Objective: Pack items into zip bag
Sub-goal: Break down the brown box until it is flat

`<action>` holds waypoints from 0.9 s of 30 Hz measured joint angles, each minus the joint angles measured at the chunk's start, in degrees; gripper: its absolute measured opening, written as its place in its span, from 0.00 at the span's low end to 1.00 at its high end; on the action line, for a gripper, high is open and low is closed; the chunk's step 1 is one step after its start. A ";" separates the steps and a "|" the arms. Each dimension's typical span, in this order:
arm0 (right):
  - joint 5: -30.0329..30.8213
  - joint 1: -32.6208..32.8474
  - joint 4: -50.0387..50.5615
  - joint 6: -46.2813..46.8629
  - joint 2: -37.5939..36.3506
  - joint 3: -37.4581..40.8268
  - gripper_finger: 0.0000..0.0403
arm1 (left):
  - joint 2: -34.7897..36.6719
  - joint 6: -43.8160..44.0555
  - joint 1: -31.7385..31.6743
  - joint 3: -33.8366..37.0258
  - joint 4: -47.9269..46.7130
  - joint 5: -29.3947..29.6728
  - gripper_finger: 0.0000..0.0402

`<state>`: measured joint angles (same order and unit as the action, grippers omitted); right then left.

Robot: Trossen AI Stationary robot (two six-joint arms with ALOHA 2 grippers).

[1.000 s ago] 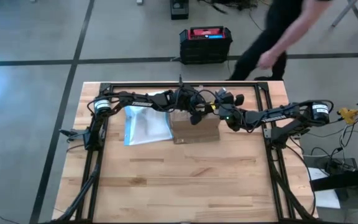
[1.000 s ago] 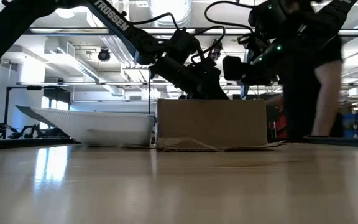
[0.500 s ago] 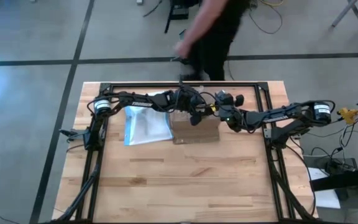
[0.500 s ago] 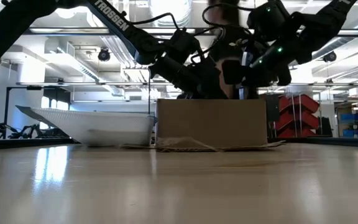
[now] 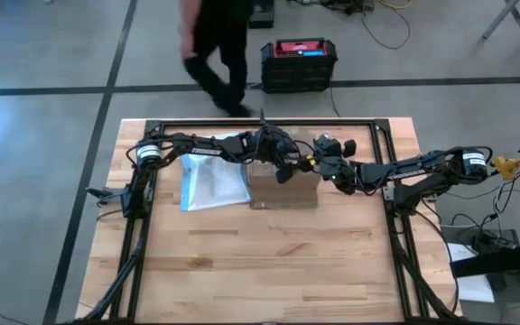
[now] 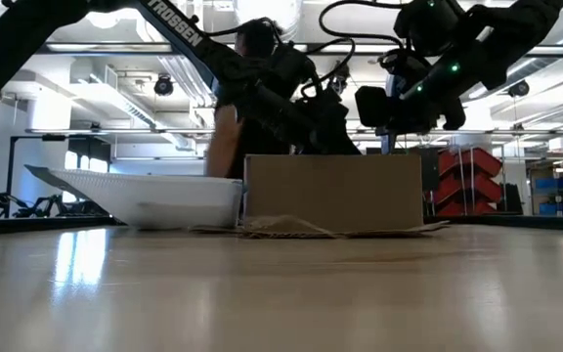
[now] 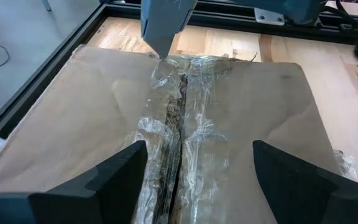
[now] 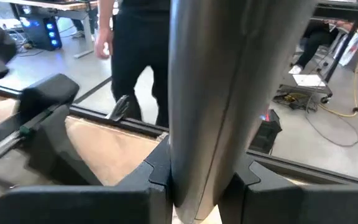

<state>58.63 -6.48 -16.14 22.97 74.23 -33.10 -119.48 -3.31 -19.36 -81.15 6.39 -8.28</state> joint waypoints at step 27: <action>-3.34 -5.23 0.59 -1.59 0.09 -1.11 0.14 | 0.00 0.85 -0.14 0.32 0.67 0.38 0.69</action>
<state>55.29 -11.71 -15.55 21.39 74.32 -34.22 -119.48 -2.46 -19.51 -80.84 7.06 -7.90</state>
